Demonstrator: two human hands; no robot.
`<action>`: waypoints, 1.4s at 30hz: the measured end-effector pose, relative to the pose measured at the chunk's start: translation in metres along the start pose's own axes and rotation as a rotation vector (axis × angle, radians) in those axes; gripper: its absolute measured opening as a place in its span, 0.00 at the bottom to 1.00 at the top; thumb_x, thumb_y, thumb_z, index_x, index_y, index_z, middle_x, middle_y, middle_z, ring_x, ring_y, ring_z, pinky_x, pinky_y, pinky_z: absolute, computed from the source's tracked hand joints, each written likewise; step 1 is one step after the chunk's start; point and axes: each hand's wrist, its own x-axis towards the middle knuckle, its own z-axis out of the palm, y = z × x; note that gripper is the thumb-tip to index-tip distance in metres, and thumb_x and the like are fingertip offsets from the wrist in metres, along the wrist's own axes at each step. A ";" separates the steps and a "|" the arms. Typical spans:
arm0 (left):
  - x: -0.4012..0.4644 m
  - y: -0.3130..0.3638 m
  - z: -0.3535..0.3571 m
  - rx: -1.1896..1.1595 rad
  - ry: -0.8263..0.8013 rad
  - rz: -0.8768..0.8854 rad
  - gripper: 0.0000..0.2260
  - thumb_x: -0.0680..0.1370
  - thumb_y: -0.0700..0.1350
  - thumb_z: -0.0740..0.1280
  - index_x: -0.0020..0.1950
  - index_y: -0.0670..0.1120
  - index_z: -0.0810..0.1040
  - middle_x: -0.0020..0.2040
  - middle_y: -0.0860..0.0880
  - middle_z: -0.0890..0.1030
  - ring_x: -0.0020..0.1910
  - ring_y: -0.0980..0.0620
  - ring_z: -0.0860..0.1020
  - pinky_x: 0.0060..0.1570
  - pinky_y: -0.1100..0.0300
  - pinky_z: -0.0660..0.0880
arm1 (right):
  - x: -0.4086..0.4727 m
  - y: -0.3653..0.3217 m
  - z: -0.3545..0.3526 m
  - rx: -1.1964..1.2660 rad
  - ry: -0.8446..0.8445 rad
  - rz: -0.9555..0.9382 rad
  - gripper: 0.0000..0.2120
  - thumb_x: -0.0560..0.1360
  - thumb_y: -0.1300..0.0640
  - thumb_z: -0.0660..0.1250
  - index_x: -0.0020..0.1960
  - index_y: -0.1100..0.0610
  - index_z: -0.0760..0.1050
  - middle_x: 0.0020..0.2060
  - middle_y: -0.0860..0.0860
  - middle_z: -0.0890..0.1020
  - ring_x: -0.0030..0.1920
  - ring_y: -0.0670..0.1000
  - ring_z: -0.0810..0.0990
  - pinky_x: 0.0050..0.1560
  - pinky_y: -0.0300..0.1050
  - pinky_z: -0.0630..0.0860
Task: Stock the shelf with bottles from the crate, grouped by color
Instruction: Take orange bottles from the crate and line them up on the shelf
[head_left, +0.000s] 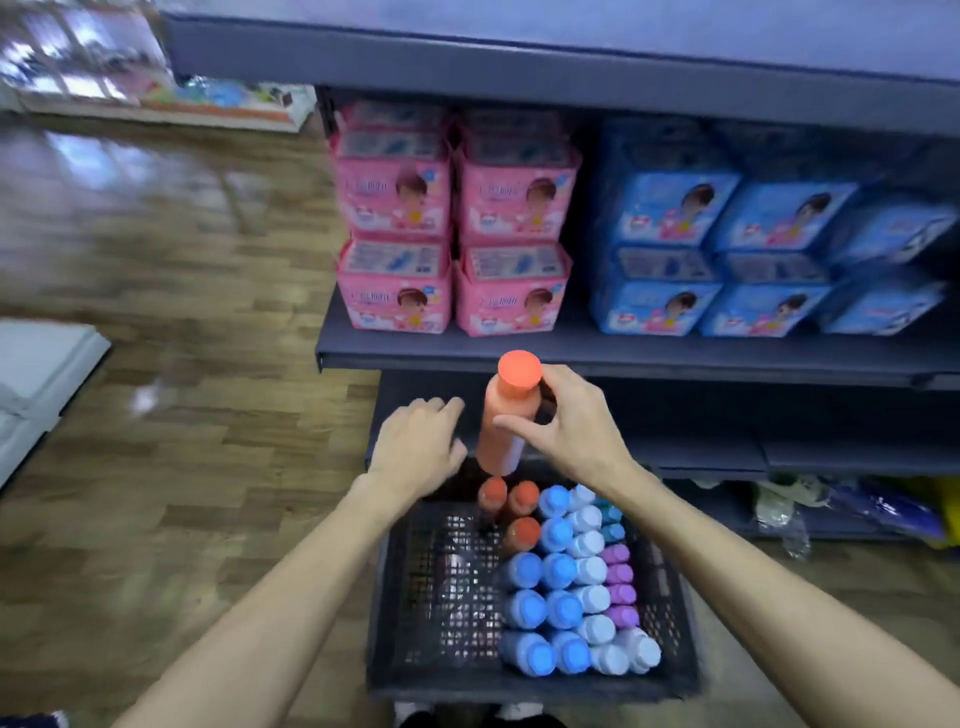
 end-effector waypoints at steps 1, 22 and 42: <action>0.004 0.000 -0.011 0.012 0.025 0.012 0.14 0.71 0.48 0.66 0.54 0.45 0.75 0.43 0.46 0.79 0.44 0.42 0.78 0.39 0.51 0.73 | 0.004 -0.008 -0.007 0.004 0.021 -0.028 0.23 0.67 0.48 0.79 0.57 0.56 0.78 0.49 0.49 0.80 0.48 0.50 0.78 0.52 0.46 0.76; 0.071 0.010 -0.262 0.200 0.562 0.144 0.07 0.72 0.48 0.65 0.44 0.46 0.70 0.36 0.48 0.79 0.39 0.41 0.79 0.31 0.55 0.70 | 0.108 -0.196 -0.196 -0.312 0.369 -0.348 0.29 0.65 0.29 0.64 0.47 0.53 0.81 0.40 0.49 0.85 0.41 0.52 0.82 0.46 0.51 0.78; 0.104 -0.003 -0.367 0.381 0.662 0.088 0.06 0.75 0.48 0.61 0.47 0.46 0.69 0.37 0.49 0.79 0.38 0.43 0.78 0.31 0.58 0.66 | 0.207 -0.276 -0.251 -0.287 0.394 -0.206 0.21 0.64 0.37 0.71 0.37 0.56 0.76 0.35 0.51 0.81 0.36 0.51 0.81 0.36 0.45 0.79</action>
